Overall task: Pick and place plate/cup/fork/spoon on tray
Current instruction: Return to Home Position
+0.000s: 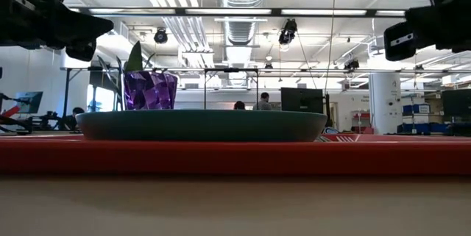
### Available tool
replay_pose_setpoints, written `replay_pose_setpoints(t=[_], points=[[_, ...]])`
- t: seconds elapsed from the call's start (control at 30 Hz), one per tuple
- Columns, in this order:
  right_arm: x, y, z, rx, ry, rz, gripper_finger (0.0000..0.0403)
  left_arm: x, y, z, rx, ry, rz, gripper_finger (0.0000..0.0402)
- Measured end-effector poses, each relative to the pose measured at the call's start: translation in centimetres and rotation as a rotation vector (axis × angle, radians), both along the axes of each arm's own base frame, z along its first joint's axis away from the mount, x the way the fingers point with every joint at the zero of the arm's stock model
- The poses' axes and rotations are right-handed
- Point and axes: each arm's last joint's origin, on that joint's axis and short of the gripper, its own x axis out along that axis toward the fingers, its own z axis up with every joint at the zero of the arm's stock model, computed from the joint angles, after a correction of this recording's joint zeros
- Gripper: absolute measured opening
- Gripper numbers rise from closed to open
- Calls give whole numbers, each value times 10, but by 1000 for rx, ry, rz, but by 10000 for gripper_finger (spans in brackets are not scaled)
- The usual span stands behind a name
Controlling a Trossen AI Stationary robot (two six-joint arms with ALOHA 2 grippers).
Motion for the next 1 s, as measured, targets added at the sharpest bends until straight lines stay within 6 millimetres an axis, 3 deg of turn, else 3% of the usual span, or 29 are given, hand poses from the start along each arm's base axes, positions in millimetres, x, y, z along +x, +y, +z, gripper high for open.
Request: replay_pose_setpoints(t=[0.17,0.3,0.73,1.0], points=[[4,-5,-3,-7,34,-154,9,0,0,2,-2,-14,-2,0],[6,-4,1,-58,-21,-143,9,0,0,2,-2,-15,-2,0],[8,-7,-9,-114,77,-263,9,2,0,0,1,6,-2,0],[10,-8,-13,-23,149,-267,9,4,-1,-3,6,41,-1,0]])
